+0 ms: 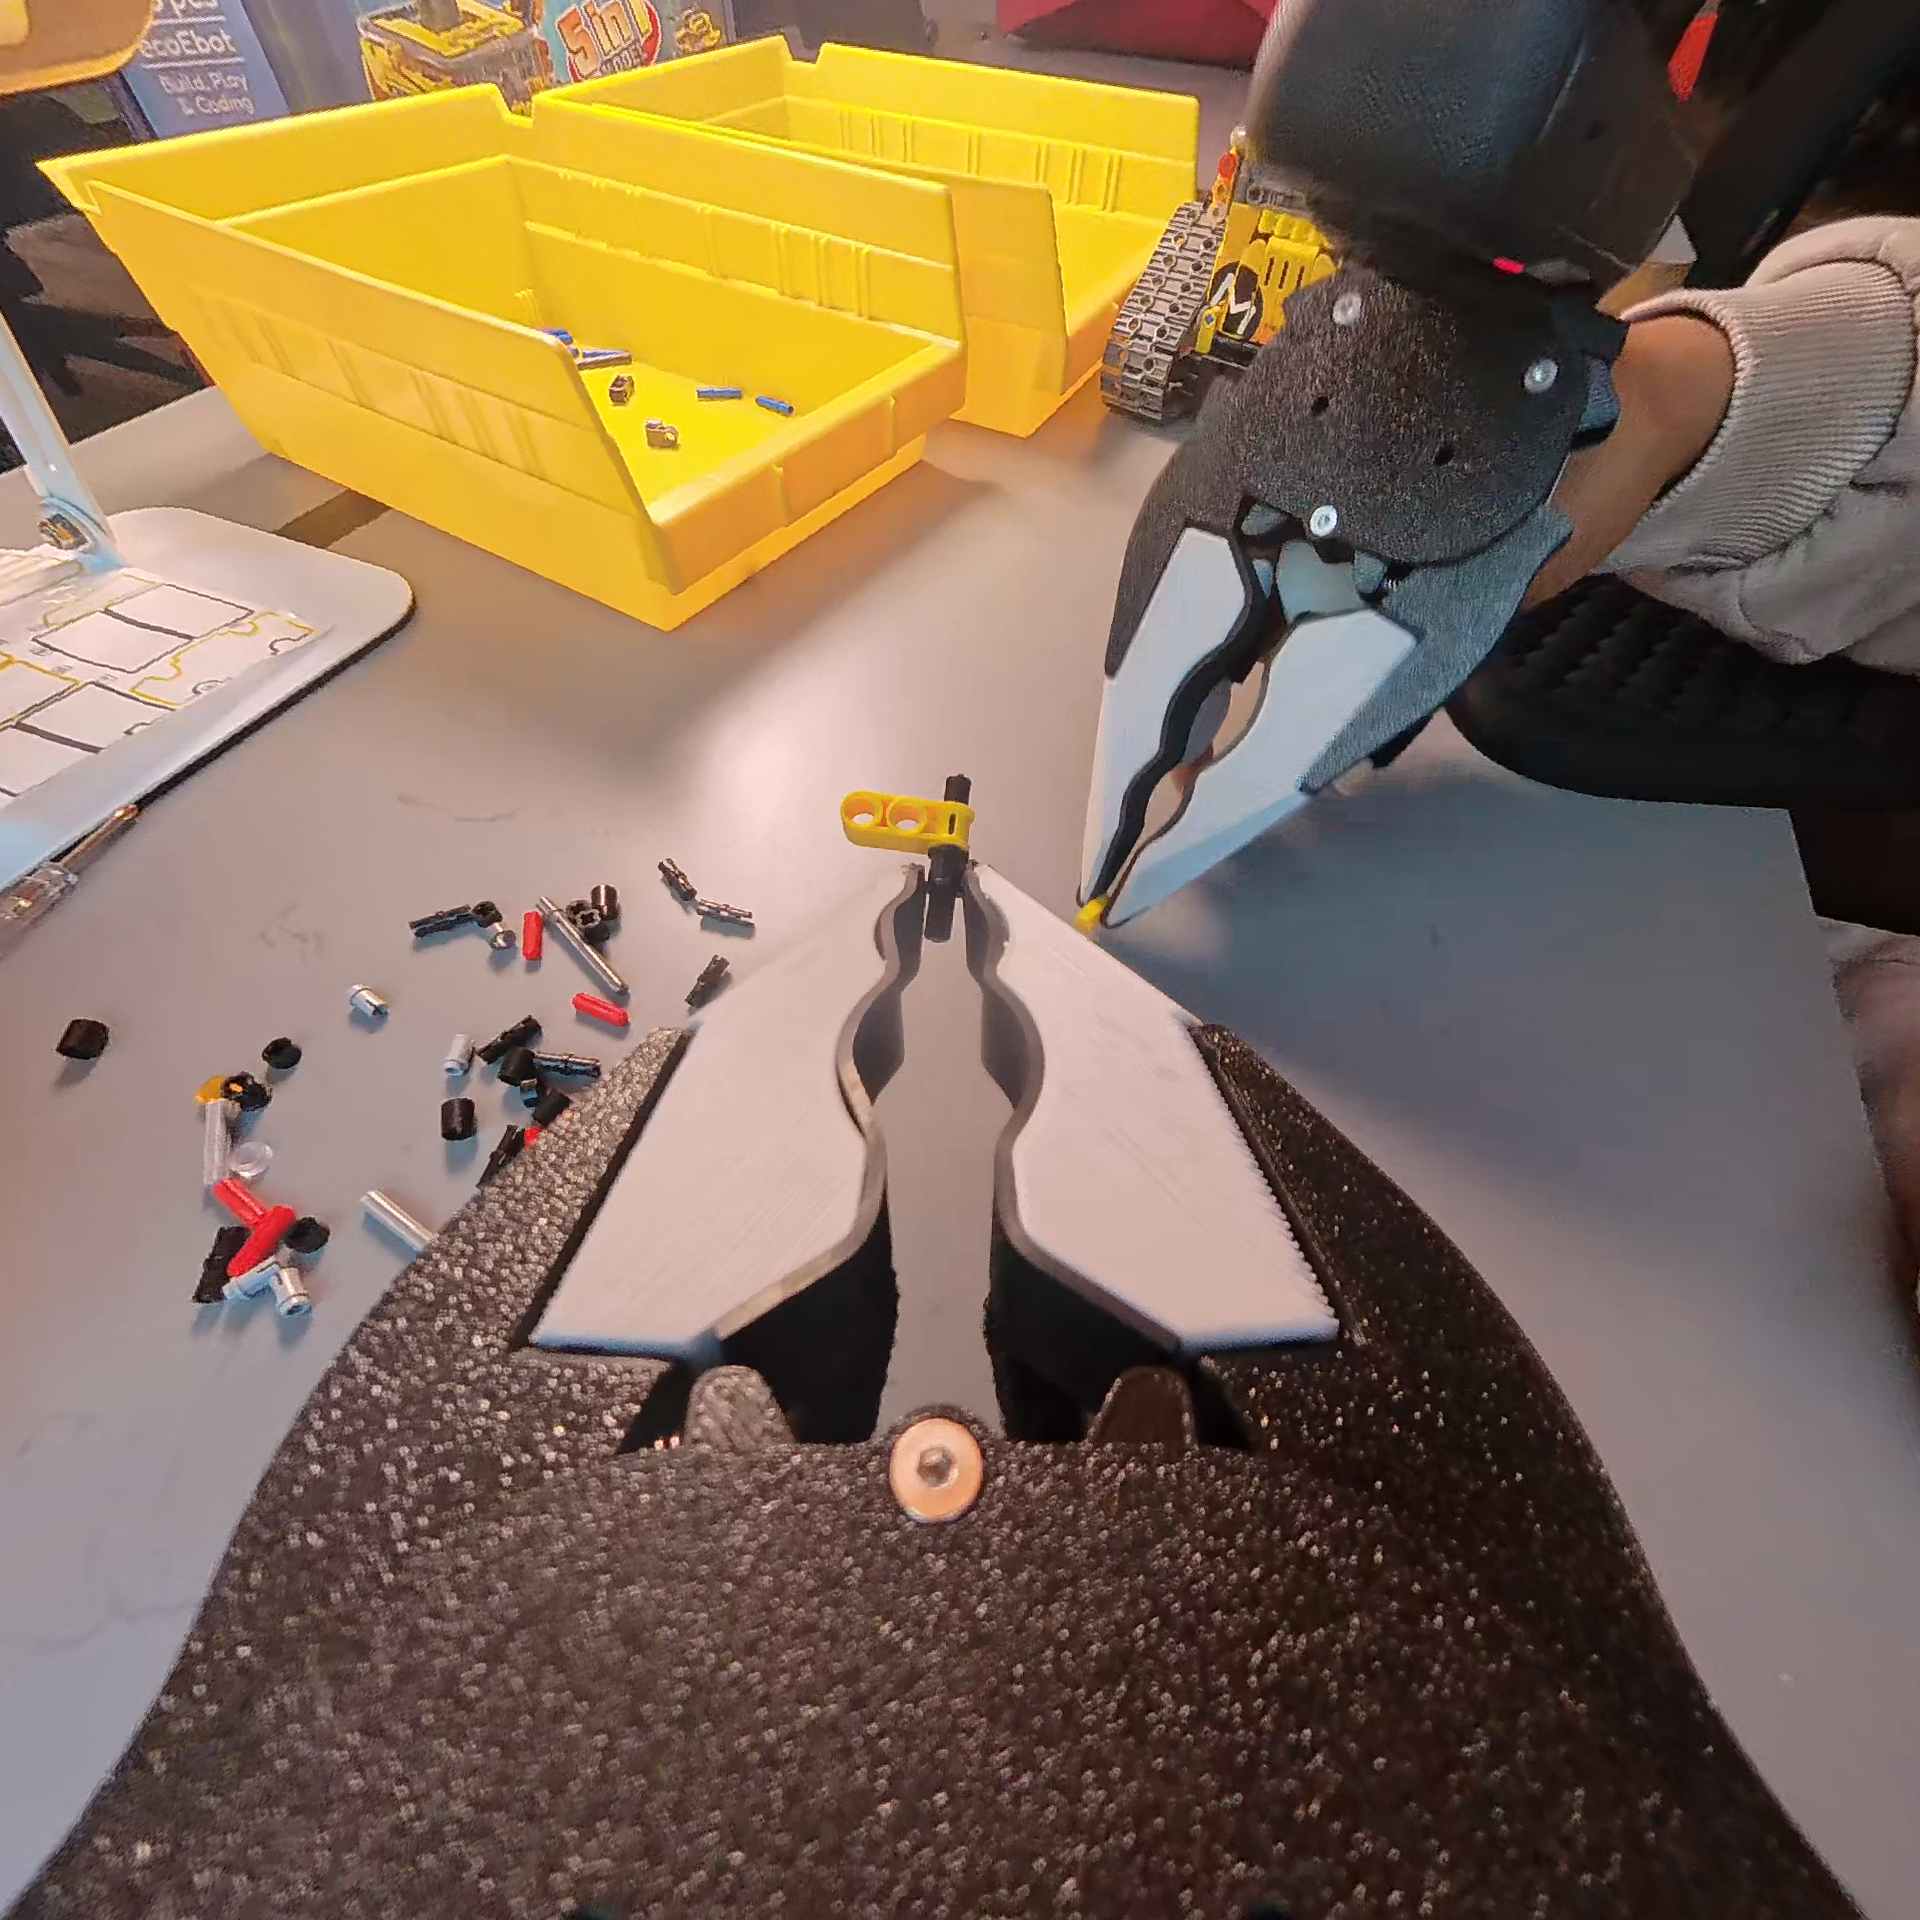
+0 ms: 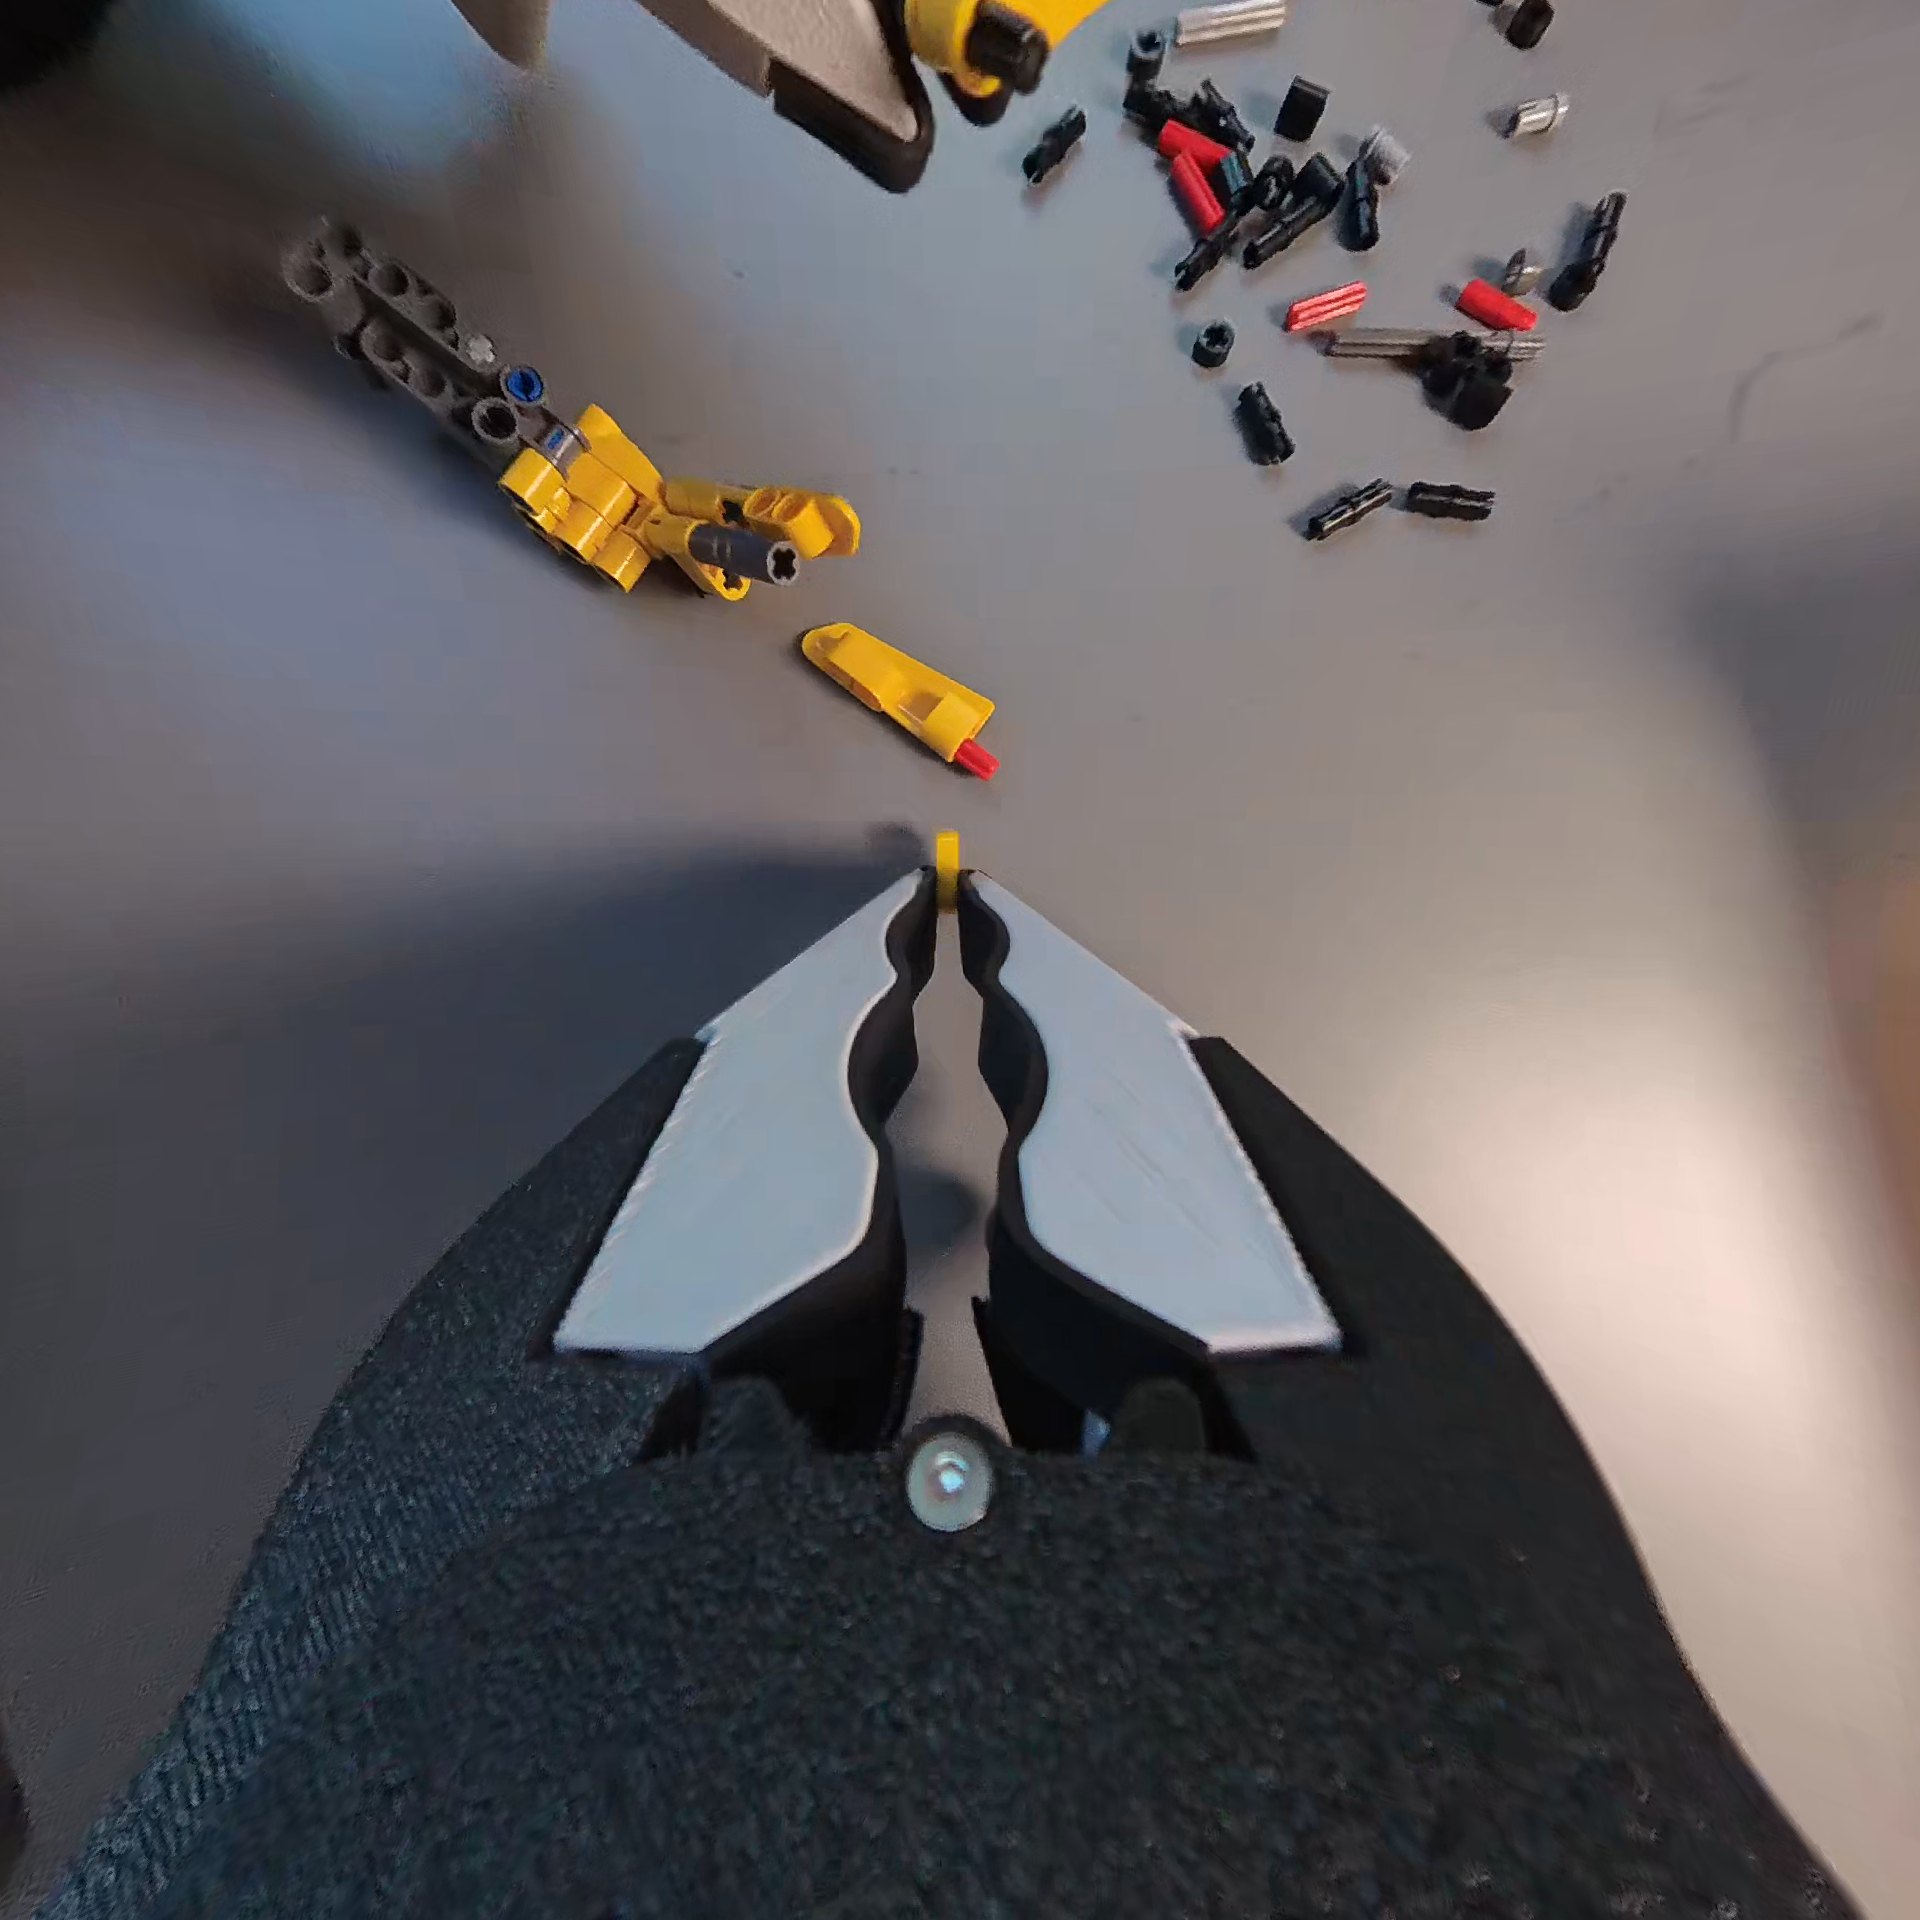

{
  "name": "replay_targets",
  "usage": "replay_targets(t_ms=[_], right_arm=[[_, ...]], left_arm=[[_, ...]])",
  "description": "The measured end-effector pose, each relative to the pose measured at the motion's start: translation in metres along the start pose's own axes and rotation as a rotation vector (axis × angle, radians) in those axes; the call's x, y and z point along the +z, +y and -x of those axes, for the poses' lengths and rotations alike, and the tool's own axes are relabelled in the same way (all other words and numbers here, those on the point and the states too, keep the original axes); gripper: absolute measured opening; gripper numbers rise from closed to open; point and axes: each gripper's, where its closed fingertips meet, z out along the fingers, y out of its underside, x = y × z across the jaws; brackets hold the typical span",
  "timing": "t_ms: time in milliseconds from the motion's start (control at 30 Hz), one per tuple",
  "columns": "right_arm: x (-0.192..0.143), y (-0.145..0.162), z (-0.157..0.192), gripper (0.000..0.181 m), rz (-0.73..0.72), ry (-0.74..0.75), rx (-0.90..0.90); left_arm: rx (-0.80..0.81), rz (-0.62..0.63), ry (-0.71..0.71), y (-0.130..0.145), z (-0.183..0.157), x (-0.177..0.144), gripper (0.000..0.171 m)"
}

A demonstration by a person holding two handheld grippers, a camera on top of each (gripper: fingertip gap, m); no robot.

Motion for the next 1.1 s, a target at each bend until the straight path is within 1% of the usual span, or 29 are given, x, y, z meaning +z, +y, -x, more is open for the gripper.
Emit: replay_targets(t_ms=[67, 100, 167, 200, 233, 267, 300, 367, 433, 467, 500, 533, 567, 633, 700, 733, 767, 800, 833, 933, 967, 1033, 1100], right_arm=[[-0.026, -0.014, -0.017, 0.001, -0.067, 0.035, 0.010], [-0.047, -0.022, -0.035, 0.001, -0.107, 0.088, 0.026], [-0.106, -0.031, -0.091, 0.002, -0.169, 0.271, 0.073], [-0.139, -0.029, -0.125, 0.001, -0.181, 0.386, 0.106], [-0.171, -0.017, -0.162, 0.001, -0.159, 0.506, 0.140], [-0.199, 0.003, -0.201, 0.002, -0.109, 0.630, 0.187], [-0.222, 0.027, -0.235, 0.002, -0.052, 0.723, 0.244], [-0.248, 0.085, -0.289, 0.002, 0.089, 0.827, 0.370], [-0.255, 0.132, -0.322, 0.002, 0.188, 0.860, 0.460], [-0.258, 0.150, -0.334, 0.005, 0.224, 0.888, 0.480], [-0.260, 0.161, -0.344, 0.014, 0.249, 0.920, 0.486], [-0.264, 0.167, -0.351, 0.022, 0.256, 0.958, 0.484], [-0.268, 0.164, -0.354, 0.027, 0.239, 0.991, 0.474], [-0.276, 0.140, -0.352, 0.038, 0.159, 1.056, 0.419], [-0.282, 0.111, -0.339, 0.044, 0.115, 1.105, 0.338], [-0.279, 0.094, -0.327, 0.045, 0.080, 1.089, 0.308], [-0.269, 0.072, -0.309, 0.044, 0.016, 1.037, 0.274], [-0.255, 0.049, -0.286, 0.043, -0.050, 0.956, 0.240], [-0.235, 0.024, -0.256, 0.042, -0.124, 0.839, 0.215], [-0.165, -0.043, -0.144, 0.042, -0.358, 0.354, 0.202], [-0.144, -0.058, -0.109, 0.042, -0.416, 0.203, 0.220], [-0.112, -0.079, -0.055, 0.043, -0.509, -0.037, 0.265], [-0.087, -0.092, -0.020, 0.042, -0.573, -0.190, 0.314]], left_arm=[[0.004, -0.004, -0.003, -0.002, 0.000, -0.002, 0.007], [0.003, -0.006, -0.003, -0.002, 0.000, -0.002, 0.007], [-0.002, -0.014, 0.002, -0.004, 0.000, -0.003, 0.007], [-0.002, -0.016, 0.004, -0.004, 0.000, -0.004, 0.007], [-0.001, -0.016, 0.006, -0.005, -0.001, -0.004, 0.007], [0.002, -0.016, 0.008, -0.005, -0.002, -0.004, 0.007], [0.006, -0.016, 0.009, -0.006, -0.003, -0.004, 0.007], [0.015, -0.016, 0.008, -0.006, -0.004, -0.004, 0.007], [0.022, -0.017, 0.002, -0.007, -0.004, -0.004, 0.007], [0.023, -0.016, -0.001, -0.006, -0.004, -0.004, 0.007], [0.023, -0.014, -0.003, -0.005, -0.003, -0.003, 0.007], [0.022, -0.013, -0.002, -0.004, -0.002, -0.003, 0.007], [0.021, -0.014, -0.001, -0.003, -0.002, -0.002, 0.007], [0.025, -0.016, 0.006, -0.001, -0.002, 0.000, 0.007], [0.043, -0.026, 0.014, -0.001, -0.004, 0.001, 0.007], [0.059, -0.036, 0.014, -0.002, -0.005, 0.002, 0.007], [0.084, -0.051, 0.007, -0.004, -0.006, 0.002, 0.007], [0.118, -0.071, -0.006, -0.007, -0.007, 0.001, 0.007], [0.163, -0.096, -0.029, -0.011, -0.007, 0.000, 0.007], [0.312, -0.149, -0.112, -0.023, -0.010, -0.005, 0.006], [0.360, -0.155, -0.145, -0.026, -0.010, -0.006, 0.006], [0.445, -0.163, -0.207, -0.029, -0.010, -0.008, 0.007], [0.484, -0.179, -0.233, -0.032, -0.011, -0.008, 0.007]])
